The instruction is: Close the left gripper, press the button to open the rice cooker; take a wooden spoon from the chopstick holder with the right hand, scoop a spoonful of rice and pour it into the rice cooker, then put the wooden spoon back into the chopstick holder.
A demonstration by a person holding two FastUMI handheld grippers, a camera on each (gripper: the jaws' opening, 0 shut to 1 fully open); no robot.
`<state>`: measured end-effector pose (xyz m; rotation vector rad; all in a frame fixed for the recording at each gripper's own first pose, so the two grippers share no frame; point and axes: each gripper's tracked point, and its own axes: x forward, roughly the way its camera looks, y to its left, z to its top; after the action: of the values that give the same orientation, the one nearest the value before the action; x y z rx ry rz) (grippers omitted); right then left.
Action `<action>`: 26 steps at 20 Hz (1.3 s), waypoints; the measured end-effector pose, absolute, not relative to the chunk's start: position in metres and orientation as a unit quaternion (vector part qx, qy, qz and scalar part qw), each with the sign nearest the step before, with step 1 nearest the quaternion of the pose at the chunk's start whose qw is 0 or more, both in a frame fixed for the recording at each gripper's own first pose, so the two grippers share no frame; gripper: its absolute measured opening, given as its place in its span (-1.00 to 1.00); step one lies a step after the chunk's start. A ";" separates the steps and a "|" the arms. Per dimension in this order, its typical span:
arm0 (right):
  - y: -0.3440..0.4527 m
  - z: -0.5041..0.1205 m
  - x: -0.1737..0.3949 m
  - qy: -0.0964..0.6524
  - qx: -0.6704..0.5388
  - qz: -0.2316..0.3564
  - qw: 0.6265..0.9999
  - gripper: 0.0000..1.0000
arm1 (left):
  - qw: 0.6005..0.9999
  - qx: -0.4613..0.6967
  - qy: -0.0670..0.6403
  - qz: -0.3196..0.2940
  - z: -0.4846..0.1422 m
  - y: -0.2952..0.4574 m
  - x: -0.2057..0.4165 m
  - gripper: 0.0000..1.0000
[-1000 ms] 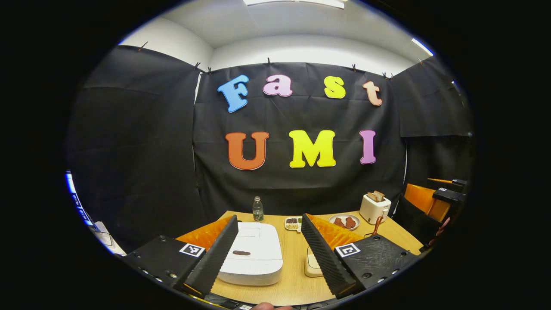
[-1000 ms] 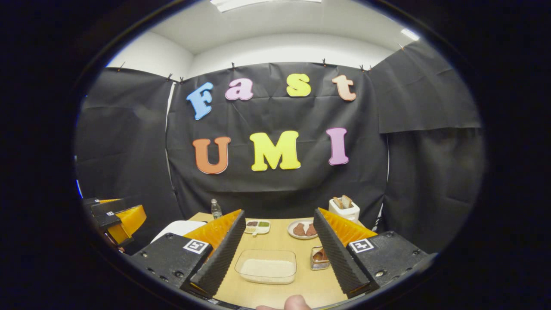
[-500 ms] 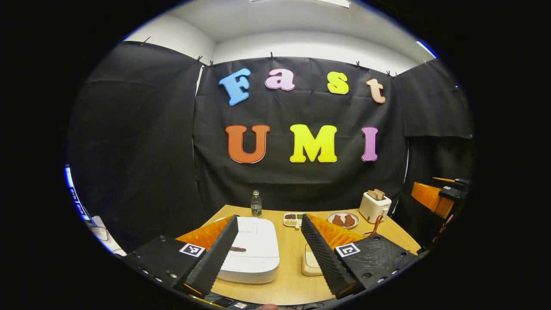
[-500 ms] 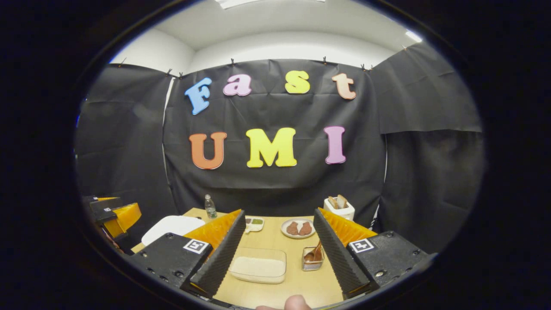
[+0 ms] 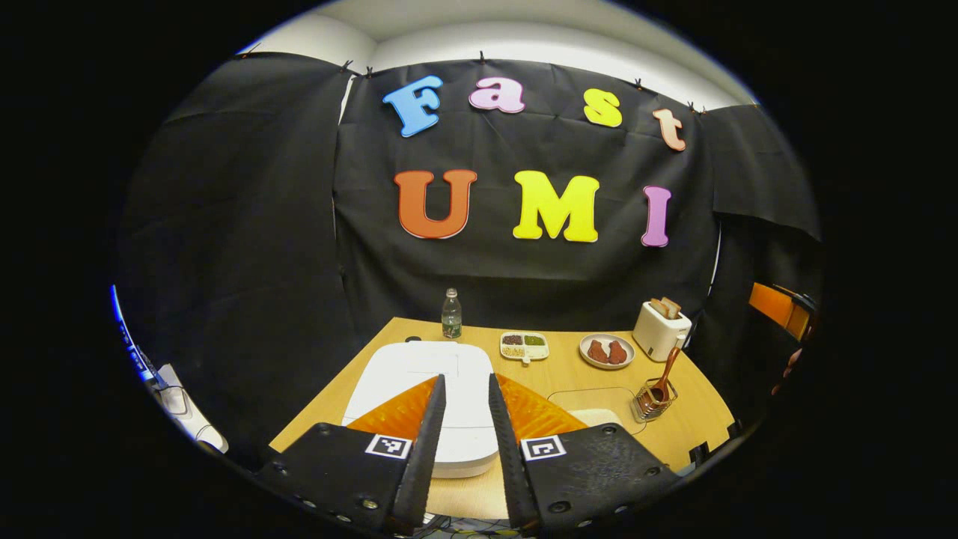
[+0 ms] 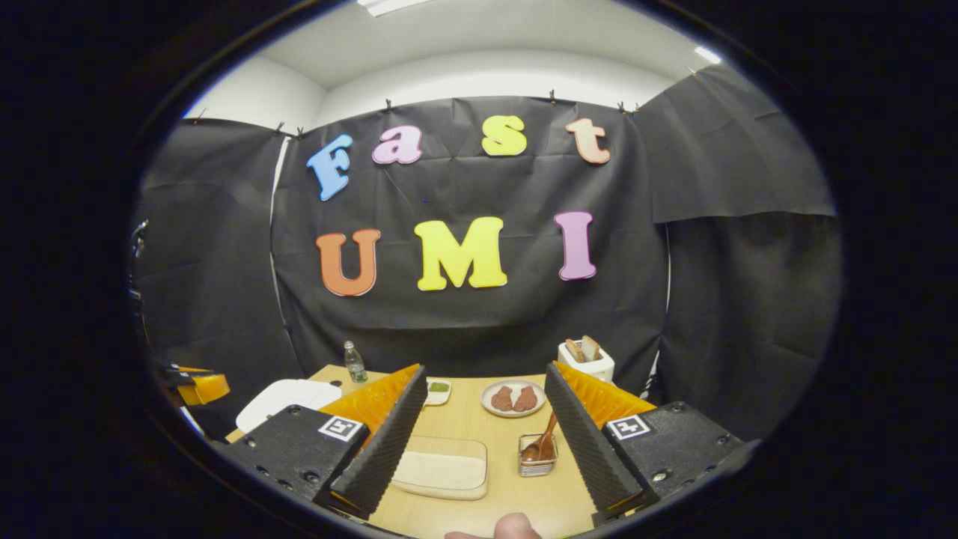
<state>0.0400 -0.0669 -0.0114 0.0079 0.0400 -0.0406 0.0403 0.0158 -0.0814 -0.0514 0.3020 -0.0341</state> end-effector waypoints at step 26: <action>-0.105 -0.066 0.121 0.090 0.023 -0.030 0.995 1.00 | 0.925 -0.079 0.373 0.002 -0.216 0.078 0.124 -1.00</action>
<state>0.1212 -0.1045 -0.0663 0.0466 0.1813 -0.0610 0.1242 0.0776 -0.2156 -0.1620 0.7649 0.0048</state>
